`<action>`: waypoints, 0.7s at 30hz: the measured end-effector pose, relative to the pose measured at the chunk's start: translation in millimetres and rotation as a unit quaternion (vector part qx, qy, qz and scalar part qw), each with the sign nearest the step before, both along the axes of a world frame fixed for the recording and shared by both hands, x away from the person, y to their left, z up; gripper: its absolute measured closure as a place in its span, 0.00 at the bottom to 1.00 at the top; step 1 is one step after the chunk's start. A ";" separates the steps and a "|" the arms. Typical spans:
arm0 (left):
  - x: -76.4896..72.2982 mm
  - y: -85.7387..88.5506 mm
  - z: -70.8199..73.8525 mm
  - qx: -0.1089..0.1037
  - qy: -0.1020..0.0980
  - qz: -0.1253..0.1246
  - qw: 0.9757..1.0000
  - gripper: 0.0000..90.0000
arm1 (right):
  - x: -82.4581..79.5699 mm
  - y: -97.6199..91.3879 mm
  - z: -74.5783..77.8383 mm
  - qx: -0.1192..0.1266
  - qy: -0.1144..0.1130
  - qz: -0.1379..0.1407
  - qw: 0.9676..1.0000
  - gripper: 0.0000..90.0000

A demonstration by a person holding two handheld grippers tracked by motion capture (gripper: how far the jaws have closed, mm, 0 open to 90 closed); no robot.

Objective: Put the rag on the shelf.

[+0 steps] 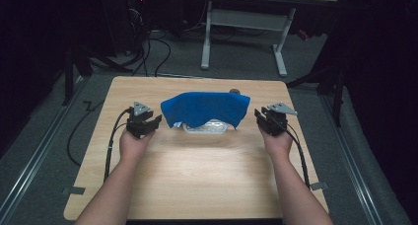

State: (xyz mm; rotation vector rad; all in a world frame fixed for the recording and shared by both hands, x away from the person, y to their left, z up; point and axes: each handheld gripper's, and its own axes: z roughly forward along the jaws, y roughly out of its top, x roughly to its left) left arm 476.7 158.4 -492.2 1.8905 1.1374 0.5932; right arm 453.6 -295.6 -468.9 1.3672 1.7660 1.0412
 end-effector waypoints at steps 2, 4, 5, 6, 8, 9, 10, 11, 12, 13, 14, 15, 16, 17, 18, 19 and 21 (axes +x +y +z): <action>-8.4 2.7 -0.2 -0.001 -0.004 0.002 1.000 0.63 | -9.5 -1.2 1.4 -0.003 -0.009 0.004 1.000 0.73; -15.0 4.8 -0.4 -0.003 -0.001 0.004 1.000 0.63 | -16.2 -0.9 2.6 -0.008 -0.007 0.010 1.000 0.71; -21.1 6.2 -0.1 -0.005 -0.003 0.002 1.000 0.63 | -21.2 -0.7 2.9 -0.012 -0.013 0.014 1.000 0.70; -26.1 6.8 0.1 -0.007 -0.005 0.000 1.000 0.63 | -27.4 -0.5 3.6 -0.017 -0.017 0.017 1.000 0.69; -34.9 7.0 0.5 -0.005 -0.004 -0.006 1.000 0.63 | -36.4 0.9 4.5 -0.022 -0.008 0.023 0.999 0.66; -40.4 7.4 0.9 -0.005 -0.005 -0.010 1.000 0.62 | -40.8 1.0 4.5 -0.023 -0.015 0.027 0.999 0.66; -46.9 7.7 0.8 -0.007 -0.003 -0.015 1.000 0.62 | -46.8 1.5 4.6 -0.024 -0.022 0.030 0.999 0.65; -52.0 7.3 0.6 -0.008 0.001 -0.018 1.000 0.62 | -53.9 2.1 4.7 -0.027 -0.024 0.031 0.999 0.65; -57.9 6.7 0.6 -0.004 0.001 -0.023 1.000 0.62 | -59.8 2.5 4.5 -0.024 -0.023 0.033 0.999 0.64; -64.1 5.7 0.9 0.000 -0.001 -0.027 1.000 0.62 | -64.7 2.6 4.9 -0.023 -0.014 0.034 0.999 0.61; -70.3 4.9 1.2 0.002 -0.001 -0.031 1.000 0.62 | -70.3 2.7 4.9 -0.024 -0.012 0.038 0.999 0.61; -76.4 4.0 1.7 0.002 -0.002 -0.035 0.999 0.61 | -77.3 2.7 4.4 -0.022 -0.017 0.042 0.999 0.60; -82.3 3.1 2.2 0.001 -0.002 -0.039 0.999 0.61 | -84.3 2.9 3.9 -0.019 -0.022 0.042 0.999 0.59; -88.1 1.6 1.8 -0.007 -0.002 -0.041 0.999 0.60 | -90.7 3.1 3.3 -0.021 -0.020 0.043 0.999 0.59; -93.5 -0.8 0.6 -0.013 0.001 -0.045 0.999 0.60 | -96.6 3.8 1.8 -0.022 -0.017 0.044 0.999 0.58; -97.1 -3.7 -0.4 -0.013 0.007 -0.051 0.999 0.60 | -102.6 4.6 -0.1 -0.024 -0.015 0.044 0.999 0.58; -109.9 -13.7 -3.2 0.006 0.005 -0.063 0.998 0.58 | -113.1 6.3 -3.9 -0.021 -0.010 0.048 0.999 0.56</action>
